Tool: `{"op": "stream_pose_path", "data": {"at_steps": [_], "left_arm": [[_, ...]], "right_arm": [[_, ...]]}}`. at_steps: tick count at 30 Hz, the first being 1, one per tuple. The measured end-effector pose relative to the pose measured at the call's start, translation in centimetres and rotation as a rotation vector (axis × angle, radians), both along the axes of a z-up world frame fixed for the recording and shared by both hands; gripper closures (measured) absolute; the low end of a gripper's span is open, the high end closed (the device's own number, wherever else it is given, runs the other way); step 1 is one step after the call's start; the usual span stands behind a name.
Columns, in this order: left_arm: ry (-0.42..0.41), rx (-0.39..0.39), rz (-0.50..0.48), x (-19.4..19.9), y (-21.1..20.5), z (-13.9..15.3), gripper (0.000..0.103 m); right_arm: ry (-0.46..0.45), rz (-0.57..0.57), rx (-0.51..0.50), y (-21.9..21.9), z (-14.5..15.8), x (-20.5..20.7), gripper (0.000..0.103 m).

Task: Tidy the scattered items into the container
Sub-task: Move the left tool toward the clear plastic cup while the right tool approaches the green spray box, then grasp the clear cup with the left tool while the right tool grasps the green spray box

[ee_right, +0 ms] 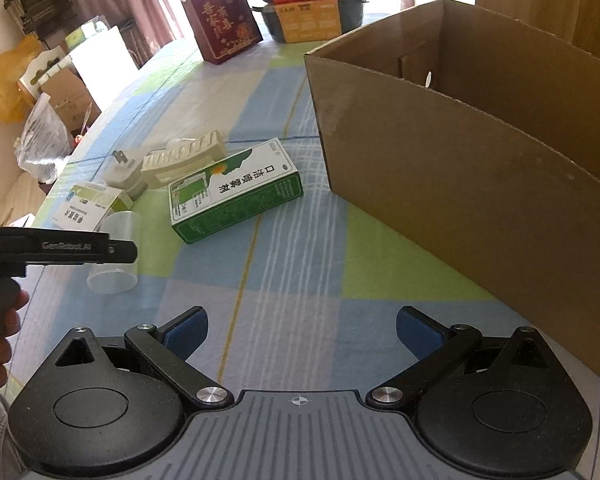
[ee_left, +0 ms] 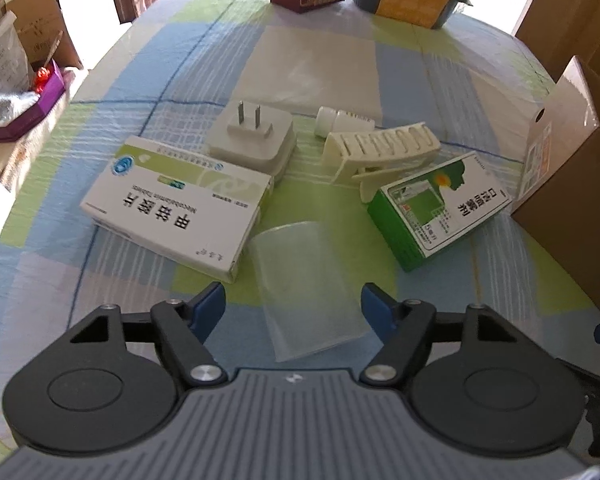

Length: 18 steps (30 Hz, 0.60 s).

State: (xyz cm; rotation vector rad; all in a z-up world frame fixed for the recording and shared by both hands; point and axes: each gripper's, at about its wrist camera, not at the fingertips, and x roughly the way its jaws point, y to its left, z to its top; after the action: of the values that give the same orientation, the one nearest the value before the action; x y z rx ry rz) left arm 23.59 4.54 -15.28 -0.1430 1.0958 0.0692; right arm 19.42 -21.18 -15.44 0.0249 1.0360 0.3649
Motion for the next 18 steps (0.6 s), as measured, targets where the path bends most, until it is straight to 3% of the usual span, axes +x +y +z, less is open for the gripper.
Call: {"op": "stream_pose_path", "data": {"at_steps": [3,13,18], "left_arm": [[0.001,-0.010,-0.015,-0.2,0.4,-0.3,0.056],[0.002,0.044,-0.029,-3.4,3.5,0.0,0.057],[-0.010,0.069,-0.008,-4.4,5.1,0.0,0.056]], "right_arm": [[-0.013,0.026,0.016,0.3,0.1,0.0,0.000],[-0.107,0.187,0.064,3.7,0.6,1.2,0.000],[-0.184,0.295,0.005,6.8,0.3,3.4,0.000]]}}
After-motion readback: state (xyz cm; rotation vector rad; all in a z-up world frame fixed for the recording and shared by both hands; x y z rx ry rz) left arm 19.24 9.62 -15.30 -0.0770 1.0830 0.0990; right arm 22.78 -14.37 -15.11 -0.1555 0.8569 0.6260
